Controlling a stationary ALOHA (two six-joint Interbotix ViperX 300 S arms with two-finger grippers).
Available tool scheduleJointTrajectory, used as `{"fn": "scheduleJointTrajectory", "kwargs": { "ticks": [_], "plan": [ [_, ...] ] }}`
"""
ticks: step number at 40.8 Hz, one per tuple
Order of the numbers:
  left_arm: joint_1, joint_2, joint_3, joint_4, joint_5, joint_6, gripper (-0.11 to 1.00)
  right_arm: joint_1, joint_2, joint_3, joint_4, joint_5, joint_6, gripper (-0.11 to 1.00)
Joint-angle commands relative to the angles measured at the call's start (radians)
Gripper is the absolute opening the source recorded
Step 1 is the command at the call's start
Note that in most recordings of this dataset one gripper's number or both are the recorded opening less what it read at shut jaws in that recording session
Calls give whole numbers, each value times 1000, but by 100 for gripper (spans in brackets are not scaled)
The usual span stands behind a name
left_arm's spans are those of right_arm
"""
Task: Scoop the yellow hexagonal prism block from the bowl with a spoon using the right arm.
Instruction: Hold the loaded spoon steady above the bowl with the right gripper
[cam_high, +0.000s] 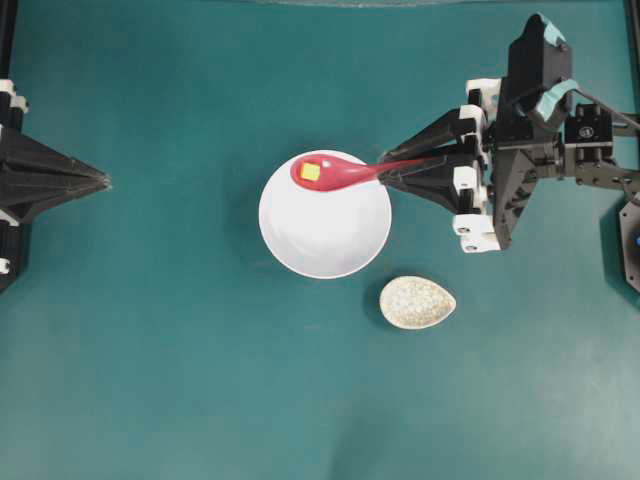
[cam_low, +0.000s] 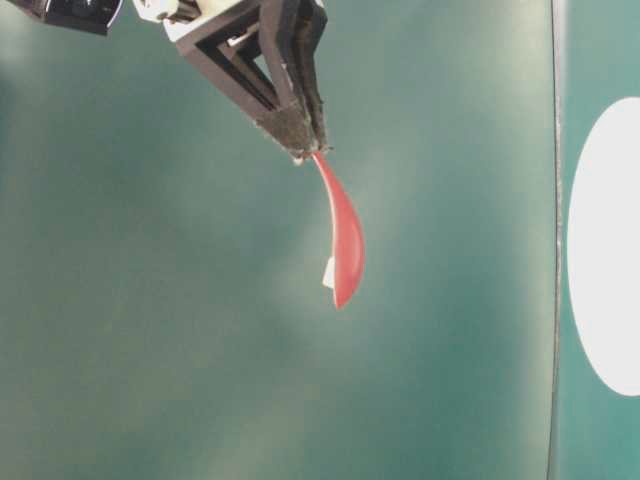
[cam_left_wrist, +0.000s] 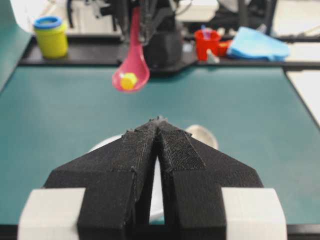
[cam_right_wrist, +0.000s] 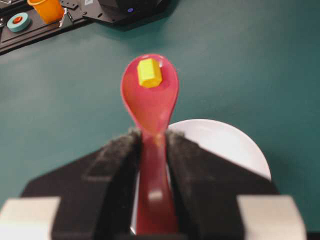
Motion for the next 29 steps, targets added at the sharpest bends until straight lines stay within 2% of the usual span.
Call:
{"fn": "scheduleJointTrajectory", "kwargs": {
  "ticks": [1,29],
  "plan": [
    [2,8,-28,2,-5,-2,0,-2,-20,-15,-2,-11,-2,25],
    [2,6,-28,2,-5,-2,0,-2,-18,-15,-3,-18,-2,25]
  ]
}}
